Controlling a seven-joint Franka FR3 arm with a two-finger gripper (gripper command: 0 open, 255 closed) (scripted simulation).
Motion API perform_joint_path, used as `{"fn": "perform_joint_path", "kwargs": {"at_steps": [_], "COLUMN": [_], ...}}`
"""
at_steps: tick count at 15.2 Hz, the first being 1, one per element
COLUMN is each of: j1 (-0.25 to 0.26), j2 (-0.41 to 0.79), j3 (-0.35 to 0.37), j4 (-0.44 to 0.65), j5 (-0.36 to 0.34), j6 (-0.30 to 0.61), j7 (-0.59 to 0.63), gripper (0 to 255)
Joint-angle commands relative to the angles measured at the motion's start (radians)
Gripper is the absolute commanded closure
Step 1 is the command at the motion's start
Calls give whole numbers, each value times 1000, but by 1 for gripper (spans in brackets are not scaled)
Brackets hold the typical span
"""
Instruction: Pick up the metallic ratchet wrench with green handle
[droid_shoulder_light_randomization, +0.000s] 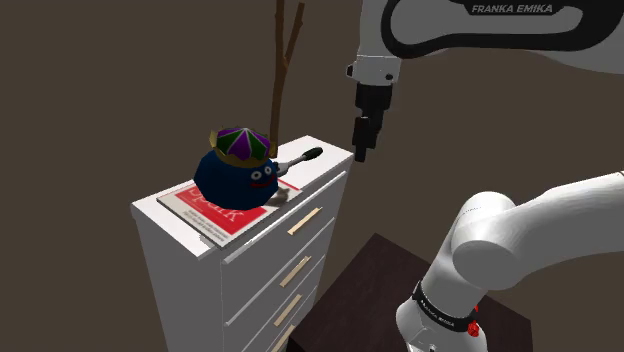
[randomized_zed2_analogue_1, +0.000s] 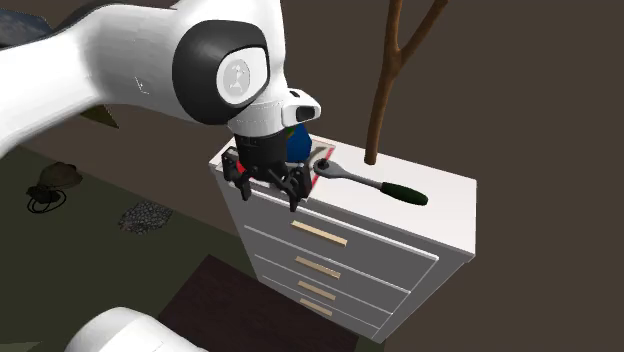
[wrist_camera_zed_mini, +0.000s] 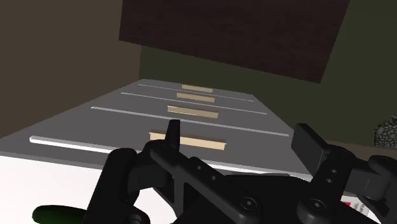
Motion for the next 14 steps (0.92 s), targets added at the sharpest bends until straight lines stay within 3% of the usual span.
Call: {"fn": "perform_joint_path", "kwargs": {"at_steps": [1, 8, 14], "j1": [0, 51, 123], "j2": [0, 110, 293], "j3": [0, -205, -369], "j4": [0, -14, 60], "j5": [0, -130, -158], "j6": [0, 189, 356], "j7": [0, -451, -834], "gripper": [0, 0, 0]}}
